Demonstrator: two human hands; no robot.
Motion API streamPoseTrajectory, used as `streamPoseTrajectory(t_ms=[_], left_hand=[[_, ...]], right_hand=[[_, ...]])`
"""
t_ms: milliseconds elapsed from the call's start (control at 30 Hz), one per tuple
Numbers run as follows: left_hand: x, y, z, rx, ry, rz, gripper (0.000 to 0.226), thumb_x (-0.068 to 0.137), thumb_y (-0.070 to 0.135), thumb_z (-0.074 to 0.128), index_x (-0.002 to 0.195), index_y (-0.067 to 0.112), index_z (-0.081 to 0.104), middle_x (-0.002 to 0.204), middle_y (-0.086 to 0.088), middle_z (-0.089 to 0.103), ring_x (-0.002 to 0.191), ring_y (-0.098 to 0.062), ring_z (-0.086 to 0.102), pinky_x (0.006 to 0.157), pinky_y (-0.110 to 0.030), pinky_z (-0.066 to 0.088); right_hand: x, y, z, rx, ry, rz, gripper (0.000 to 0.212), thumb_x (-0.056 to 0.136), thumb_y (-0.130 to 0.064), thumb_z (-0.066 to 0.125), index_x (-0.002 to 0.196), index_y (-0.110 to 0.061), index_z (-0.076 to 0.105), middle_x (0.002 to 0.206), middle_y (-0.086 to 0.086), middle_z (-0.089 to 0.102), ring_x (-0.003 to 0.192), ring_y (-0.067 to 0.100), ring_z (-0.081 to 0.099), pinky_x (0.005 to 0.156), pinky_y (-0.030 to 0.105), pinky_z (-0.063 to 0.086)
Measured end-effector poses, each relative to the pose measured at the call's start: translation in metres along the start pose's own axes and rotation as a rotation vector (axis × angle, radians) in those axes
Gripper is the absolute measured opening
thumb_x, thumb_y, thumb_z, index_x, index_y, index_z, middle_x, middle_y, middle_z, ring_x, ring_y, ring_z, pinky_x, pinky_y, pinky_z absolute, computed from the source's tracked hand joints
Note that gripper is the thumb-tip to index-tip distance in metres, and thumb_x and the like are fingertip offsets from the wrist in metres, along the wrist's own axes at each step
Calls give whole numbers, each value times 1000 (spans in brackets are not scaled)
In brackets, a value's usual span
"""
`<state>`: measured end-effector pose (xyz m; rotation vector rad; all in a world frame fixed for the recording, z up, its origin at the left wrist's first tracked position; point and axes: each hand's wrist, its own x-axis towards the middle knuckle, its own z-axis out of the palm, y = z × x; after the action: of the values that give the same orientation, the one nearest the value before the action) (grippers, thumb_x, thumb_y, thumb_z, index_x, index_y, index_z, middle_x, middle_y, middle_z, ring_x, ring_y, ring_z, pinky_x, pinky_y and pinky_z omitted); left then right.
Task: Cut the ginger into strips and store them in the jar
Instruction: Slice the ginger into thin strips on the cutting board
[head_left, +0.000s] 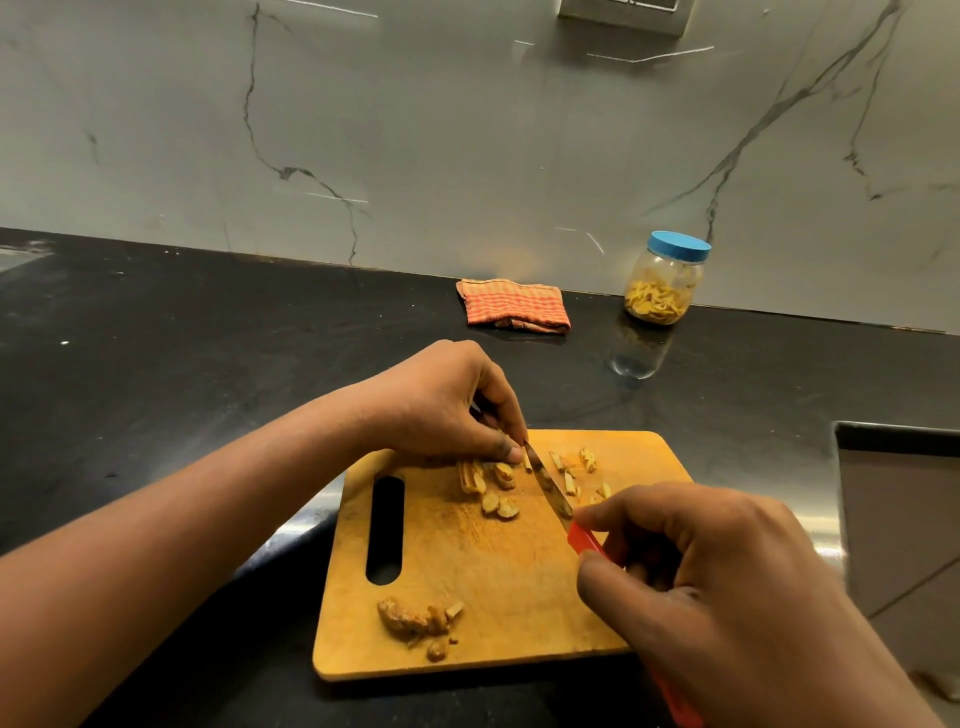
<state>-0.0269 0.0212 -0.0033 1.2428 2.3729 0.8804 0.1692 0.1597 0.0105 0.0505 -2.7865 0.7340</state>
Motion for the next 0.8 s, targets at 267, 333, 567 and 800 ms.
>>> streamPoseTrajectory(t_ms=[267, 333, 567, 800], left_hand=[[1, -3, 2, -96, 53, -17, 30, 74, 25, 84, 102, 23, 74, 89, 10, 70, 85, 0, 66, 76, -15, 57], [1, -3, 2, -108, 49, -18, 31, 74, 25, 84, 103, 22, 73, 88, 10, 70, 84, 1, 66, 75, -14, 56], [1, -3, 2, -119, 43, -21, 30, 75, 25, 84, 102, 22, 74, 88, 10, 70, 84, 0, 67, 76, -15, 57], [1, -2, 3, -133, 46, -23, 27, 75, 24, 84, 100, 23, 74, 86, 10, 70, 82, -1, 67, 74, -15, 57]], right_hand=[[4, -3, 1, -27, 25, 33, 23, 70, -40, 65, 88, -33, 75, 59, -14, 59, 76, -7, 56, 60, 6, 41], [5, -4, 2, -25, 28, 36, 25, 72, -41, 63, 93, -33, 74, 62, -14, 59, 81, -9, 54, 61, 6, 41], [7, -6, 1, -25, 12, 24, 29, 70, -43, 60, 93, -33, 74, 62, -14, 60, 80, -7, 56, 61, 8, 42], [7, -3, -1, -65, 21, 10, 30, 67, -45, 59, 89, -32, 75, 60, -14, 60, 77, -5, 58, 66, 7, 43]])
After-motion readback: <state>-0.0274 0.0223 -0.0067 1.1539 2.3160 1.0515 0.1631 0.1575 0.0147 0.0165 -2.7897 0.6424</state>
